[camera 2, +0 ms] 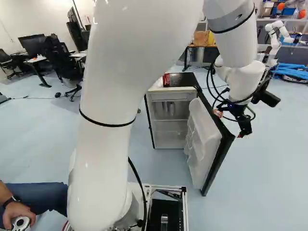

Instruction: Grab a drink from the fridge

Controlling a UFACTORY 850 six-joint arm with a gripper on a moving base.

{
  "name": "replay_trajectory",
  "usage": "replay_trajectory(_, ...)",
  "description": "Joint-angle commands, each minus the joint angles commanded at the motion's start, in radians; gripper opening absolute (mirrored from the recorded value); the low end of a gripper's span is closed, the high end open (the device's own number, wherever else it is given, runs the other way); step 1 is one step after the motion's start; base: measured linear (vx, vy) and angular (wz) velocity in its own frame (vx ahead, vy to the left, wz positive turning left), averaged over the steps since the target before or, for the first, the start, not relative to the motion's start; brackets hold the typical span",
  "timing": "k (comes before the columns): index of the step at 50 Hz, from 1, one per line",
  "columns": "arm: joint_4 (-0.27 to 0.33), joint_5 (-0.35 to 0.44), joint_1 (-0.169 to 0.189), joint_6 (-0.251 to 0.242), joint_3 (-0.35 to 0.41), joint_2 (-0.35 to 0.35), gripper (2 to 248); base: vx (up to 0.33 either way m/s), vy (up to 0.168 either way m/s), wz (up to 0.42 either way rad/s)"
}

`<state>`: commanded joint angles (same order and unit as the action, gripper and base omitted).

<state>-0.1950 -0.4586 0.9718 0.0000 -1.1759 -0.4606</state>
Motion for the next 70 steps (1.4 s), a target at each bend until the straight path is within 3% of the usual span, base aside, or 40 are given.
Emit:
replay_trajectory(38, 0.0, 0.0, -0.042, 0.0, 0.148, 0.109, 247, 0.0, 0.0, 0.0)
replay_trajectory(70, 0.0, 0.0, -0.101, 0.0, 0.288, 0.217, 247, 0.0, 0.0, 0.0)
